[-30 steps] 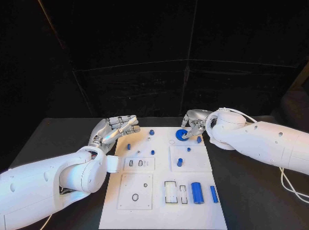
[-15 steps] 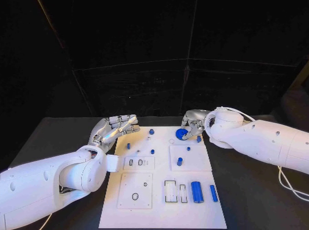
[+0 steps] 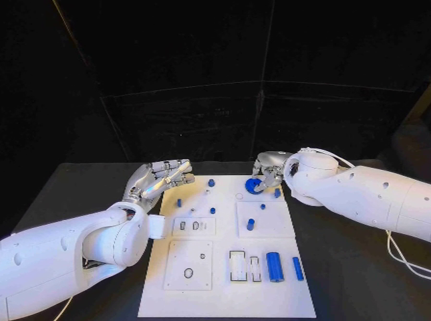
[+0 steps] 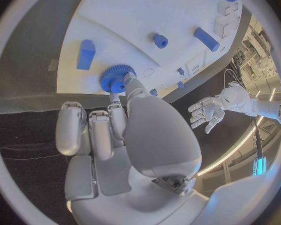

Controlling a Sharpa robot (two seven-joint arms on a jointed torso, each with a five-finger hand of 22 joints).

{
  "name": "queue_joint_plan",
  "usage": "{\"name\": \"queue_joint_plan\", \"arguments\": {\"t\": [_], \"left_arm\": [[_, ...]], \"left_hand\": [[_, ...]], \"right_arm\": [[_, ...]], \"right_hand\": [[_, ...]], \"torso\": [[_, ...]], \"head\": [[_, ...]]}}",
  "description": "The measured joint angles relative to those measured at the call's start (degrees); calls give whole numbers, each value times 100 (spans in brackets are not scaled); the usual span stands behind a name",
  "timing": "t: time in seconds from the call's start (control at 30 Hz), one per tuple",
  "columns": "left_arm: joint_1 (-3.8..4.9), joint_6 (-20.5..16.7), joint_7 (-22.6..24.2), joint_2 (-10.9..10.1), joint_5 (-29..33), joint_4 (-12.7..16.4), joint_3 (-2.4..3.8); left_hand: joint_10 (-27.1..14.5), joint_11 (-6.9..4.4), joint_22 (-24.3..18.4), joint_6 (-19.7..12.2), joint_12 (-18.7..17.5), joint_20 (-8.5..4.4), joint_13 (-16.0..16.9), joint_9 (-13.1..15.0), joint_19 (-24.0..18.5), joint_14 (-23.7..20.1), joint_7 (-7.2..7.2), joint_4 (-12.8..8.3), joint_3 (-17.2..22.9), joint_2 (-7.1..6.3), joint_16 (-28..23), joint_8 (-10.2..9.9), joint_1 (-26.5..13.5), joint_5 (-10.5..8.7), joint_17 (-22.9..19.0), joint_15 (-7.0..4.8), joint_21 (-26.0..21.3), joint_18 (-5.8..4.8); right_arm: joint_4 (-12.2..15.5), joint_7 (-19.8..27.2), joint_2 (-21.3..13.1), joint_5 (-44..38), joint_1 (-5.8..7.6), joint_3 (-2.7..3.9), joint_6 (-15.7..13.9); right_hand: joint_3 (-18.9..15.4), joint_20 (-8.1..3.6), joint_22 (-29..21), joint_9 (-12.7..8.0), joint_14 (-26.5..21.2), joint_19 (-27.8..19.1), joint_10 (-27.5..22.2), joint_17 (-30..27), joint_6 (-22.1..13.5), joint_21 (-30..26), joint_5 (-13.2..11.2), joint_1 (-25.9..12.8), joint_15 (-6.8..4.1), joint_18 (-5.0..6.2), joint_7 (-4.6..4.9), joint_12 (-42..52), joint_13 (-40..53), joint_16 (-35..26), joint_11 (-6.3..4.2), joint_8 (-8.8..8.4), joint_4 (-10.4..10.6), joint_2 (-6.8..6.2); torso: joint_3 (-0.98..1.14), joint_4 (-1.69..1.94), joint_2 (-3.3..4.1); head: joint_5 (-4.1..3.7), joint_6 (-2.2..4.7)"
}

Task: Assemble the parts on the task board

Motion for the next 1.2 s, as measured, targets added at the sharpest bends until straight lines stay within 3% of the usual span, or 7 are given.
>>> {"name": "queue_joint_plan", "arguments": {"t": [0.23,0.43,0.63,0.93,1.2], "left_arm": [[0,0,-5,0,1,-5,0],[0,0,-7,0,2,-7,0],[0,0,-8,-2,2,-3,0],[0,-3,-5,-8,3,-4,0],[0,-47,14,-8,4,-5,0]], "left_hand": [[0,0,0,0,0,0,0,0,0,0,0,0,0,0,0,0,0,0,0,0,0,0],[0,0,0,0,-24,21,0,0,21,0,0,0,0,0,0,0,0,0,0,0,0,1],[0,0,-4,0,-24,21,0,0,21,0,0,0,0,0,0,0,0,0,0,0,0,1],[0,0,-3,0,-24,21,0,0,21,-1,0,0,0,0,0,0,0,0,0,0,0,0],[0,0,-10,0,-24,0,0,0,42,-1,0,0,0,25,0,0,-25,0,0,0,0,1]], "right_arm": [[244,46,-66,-51,-23,-10,-481],[615,71,-103,-75,-23,-8,-902],[843,70,24,-103,-28,-8,-1159],[847,45,434,-328,-110,-7,-1418],[591,20,796,-472,-243,-21,-1439]], "right_hand": [[347,-93,173,-30,9,93,144,0,0,66,-30,-15,-89,-26,0,215,1,24,-63,0,-240,18],[457,-92,205,-30,8,92,205,-1,0,67,-51,-44,-90,-25,0,231,1,24,-123,-15,-348,47],[539,-92,205,-33,8,91,223,-1,0,86,-60,-95,-90,-25,0,236,4,23,-142,-145,-423,75],[735,-82,204,-33,7,166,255,-2,0,112,55,-342,-90,-25,0,164,-34,23,-174,-255,-455,-40],[938,-92,204,-33,7,175,241,-2,0,112,55,-409,-90,-24,0,126,-17,23,-161,-344,-385,-107]], "torso": [[2,0,0],[2,0,-1],[0,6,-1],[-7,14,-1],[-7,14,4]], "head": [[13,7],[23,18],[64,30],[176,11],[218,-19]]}}
